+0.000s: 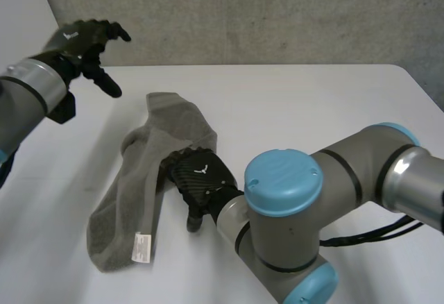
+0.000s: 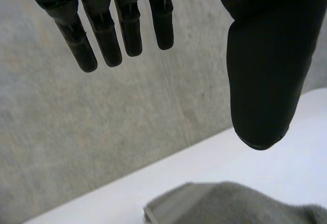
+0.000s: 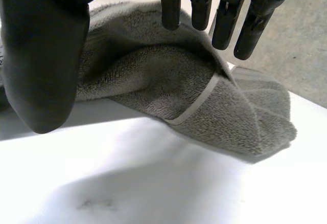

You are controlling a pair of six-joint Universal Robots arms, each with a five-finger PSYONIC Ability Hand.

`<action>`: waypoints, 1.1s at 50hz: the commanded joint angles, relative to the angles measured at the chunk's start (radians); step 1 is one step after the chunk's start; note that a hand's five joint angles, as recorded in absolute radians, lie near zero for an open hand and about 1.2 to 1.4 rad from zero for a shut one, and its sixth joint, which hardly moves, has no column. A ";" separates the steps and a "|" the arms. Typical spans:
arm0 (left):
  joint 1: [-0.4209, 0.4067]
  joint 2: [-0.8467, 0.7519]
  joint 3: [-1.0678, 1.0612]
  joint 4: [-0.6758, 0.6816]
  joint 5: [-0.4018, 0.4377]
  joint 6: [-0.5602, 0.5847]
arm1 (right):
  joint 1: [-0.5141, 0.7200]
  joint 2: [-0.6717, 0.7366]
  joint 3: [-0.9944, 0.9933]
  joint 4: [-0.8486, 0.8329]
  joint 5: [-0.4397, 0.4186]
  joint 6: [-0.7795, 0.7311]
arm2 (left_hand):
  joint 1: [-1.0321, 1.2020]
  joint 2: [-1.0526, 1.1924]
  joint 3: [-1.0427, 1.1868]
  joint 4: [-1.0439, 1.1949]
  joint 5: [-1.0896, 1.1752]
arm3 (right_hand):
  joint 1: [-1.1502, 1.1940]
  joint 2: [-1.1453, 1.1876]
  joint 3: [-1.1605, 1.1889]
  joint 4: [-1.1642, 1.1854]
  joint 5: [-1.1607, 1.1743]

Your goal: Fold the towel.

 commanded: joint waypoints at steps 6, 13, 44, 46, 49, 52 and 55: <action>-0.019 -0.257 0.078 -0.005 0.000 0.124 | -0.009 -0.128 0.140 -0.005 0.001 -0.055 | 0.064 0.069 0.068 0.068 0.074 | -0.054 -0.072 -0.062 -0.080 -0.061; -0.072 -0.383 0.083 -0.031 0.000 0.216 | -0.040 -0.153 0.216 -0.074 -0.002 -0.068 | 0.126 0.130 0.130 0.130 0.135 | -0.054 -0.072 -0.062 -0.080 -0.061; -0.142 0.059 0.133 -0.028 -0.009 0.245 | -0.054 -0.101 0.249 -0.143 -0.002 -0.081 | 0.980 0.984 0.984 0.984 0.990 | -0.054 -0.072 -0.062 -0.080 -0.061; -0.131 0.124 0.147 -0.030 -0.004 0.231 | -0.055 -0.098 0.238 -0.142 -0.002 -0.078 | 0.980 0.984 0.984 0.984 0.990 | -0.054 -0.072 -0.062 -0.080 -0.061; -0.128 0.154 0.173 -0.034 -0.004 0.224 | -0.055 -0.096 0.226 -0.142 -0.004 -0.077 | 0.980 0.984 0.984 0.984 0.990 | -0.054 -0.072 -0.062 -0.080 -0.061; -0.125 0.157 0.181 -0.041 -0.004 0.222 | -0.055 -0.095 0.220 -0.140 -0.004 -0.075 | 0.980 0.984 0.984 0.984 0.990 | -0.054 -0.072 -0.062 -0.080 -0.061; -0.125 0.158 0.188 -0.065 -0.004 0.220 | -0.055 -0.091 0.207 -0.136 -0.002 -0.075 | 0.980 0.984 0.984 0.984 0.990 | -0.054 -0.072 -0.062 -0.080 -0.061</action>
